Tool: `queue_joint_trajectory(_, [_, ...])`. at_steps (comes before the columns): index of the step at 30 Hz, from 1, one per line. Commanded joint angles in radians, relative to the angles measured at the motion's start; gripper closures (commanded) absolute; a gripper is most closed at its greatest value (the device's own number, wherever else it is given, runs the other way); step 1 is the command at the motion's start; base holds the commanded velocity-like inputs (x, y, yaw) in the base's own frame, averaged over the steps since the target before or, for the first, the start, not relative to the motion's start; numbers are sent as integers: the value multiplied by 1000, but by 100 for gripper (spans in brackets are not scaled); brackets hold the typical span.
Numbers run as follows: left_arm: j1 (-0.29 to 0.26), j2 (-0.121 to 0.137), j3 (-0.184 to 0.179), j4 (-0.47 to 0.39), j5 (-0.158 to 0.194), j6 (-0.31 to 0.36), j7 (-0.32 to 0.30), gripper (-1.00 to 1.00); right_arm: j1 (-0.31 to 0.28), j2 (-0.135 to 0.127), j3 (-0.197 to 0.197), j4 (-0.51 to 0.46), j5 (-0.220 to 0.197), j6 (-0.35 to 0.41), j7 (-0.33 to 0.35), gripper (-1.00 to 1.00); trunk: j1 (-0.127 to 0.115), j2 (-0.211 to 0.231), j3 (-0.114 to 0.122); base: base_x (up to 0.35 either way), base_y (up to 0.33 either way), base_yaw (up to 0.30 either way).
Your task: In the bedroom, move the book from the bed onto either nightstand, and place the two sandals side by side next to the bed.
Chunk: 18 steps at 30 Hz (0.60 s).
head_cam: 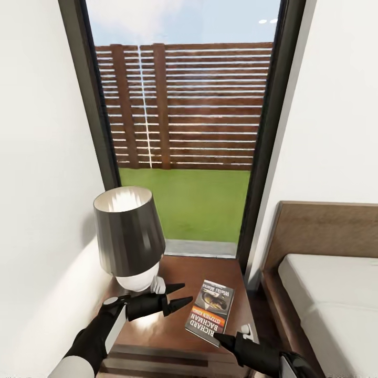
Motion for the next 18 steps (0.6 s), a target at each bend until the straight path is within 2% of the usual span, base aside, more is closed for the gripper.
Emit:
queue_joint_trajectory(1, [-1,0,-2,0,7,10,-2,-100,-1,0,-2,0,-5,8,2,100,4,-8,-4,0,0,0])
queue_joint_trajectory(18, [-1,0,-2,0,7,10,-2,-100,-1,1,-2,1,-5,8,2,100,69,-127,-57,0,0,0])
